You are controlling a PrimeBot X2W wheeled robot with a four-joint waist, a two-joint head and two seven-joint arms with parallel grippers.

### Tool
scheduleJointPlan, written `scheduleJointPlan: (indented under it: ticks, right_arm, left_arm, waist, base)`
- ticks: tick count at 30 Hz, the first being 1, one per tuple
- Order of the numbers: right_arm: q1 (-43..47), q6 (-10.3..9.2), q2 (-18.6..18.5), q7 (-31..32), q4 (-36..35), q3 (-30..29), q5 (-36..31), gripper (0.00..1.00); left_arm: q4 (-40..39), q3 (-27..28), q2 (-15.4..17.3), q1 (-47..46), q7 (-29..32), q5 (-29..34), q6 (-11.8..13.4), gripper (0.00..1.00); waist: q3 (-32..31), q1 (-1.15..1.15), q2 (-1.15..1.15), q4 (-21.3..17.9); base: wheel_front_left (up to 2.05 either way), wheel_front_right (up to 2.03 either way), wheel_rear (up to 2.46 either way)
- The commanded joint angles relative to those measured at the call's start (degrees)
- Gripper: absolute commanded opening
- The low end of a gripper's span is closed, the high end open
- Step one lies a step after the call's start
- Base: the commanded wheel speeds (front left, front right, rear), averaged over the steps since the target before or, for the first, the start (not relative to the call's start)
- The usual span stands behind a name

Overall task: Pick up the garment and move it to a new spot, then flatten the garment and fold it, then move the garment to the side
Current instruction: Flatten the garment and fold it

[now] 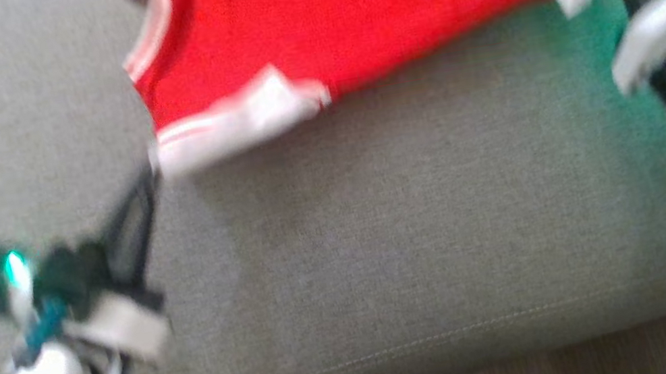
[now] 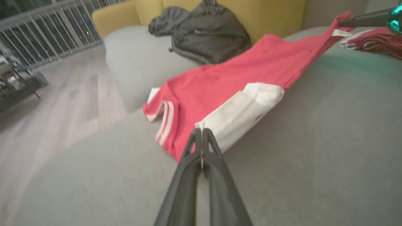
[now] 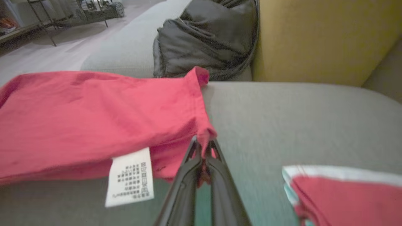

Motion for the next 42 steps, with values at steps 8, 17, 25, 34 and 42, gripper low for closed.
scheduleJointPlan:
  ticks: [8, 17, 25, 34, 42]
  right_arm:
    - [19.9, -0.02, -1.1, -1.0, -15.1, -5.3, 4.9, 0.0]
    - [41.1, -0.02, 4.2, 4.7, -36.2, -19.0, 0.9, 0.0]
    - [40.3, -0.02, 8.7, 13.2, -46.2, -22.5, -4.7, 0.0]
    - [28.9, -0.02, 8.3, 15.5, -36.1, -23.0, -11.9, 0.0]
    - [22.1, -0.02, 8.0, 14.5, -25.4, -23.6, -15.3, 0.0]
  left_arm:
    - [-4.3, 6.3, -0.3, 14.9, -0.3, -8.5, -0.8, 0.0]
    - [-11.7, 8.6, 0.0, 27.1, -0.3, -12.1, 1.0, 0.0]
    - [-10.3, 9.2, -1.1, 18.1, 3.0, -9.2, 2.5, 0.0]
    - [7.0, 5.0, -7.7, -0.9, 2.8, -3.3, -2.5, 0.0]
    - [23.1, 1.9, -12.3, -10.5, 0.1, 0.9, -7.3, 0.0]
  waist:
    - [-6.3, 0.0, 0.0, 0.6]
    - [-7.5, 0.0, 0.0, 1.2]
    - [-6.6, 0.0, 0.0, 1.1]
    - [-3.7, 0.0, 0.0, 0.9]
    - [-1.4, 0.0, 0.0, 0.3]
  base:
    - [0.0, 0.0, 0.0]
    - [0.0, 0.0, 0.0]
    - [0.0, 0.0, 0.0]
    - [0.0, 0.0, 0.0]
    - [0.0, 0.0, 0.0]
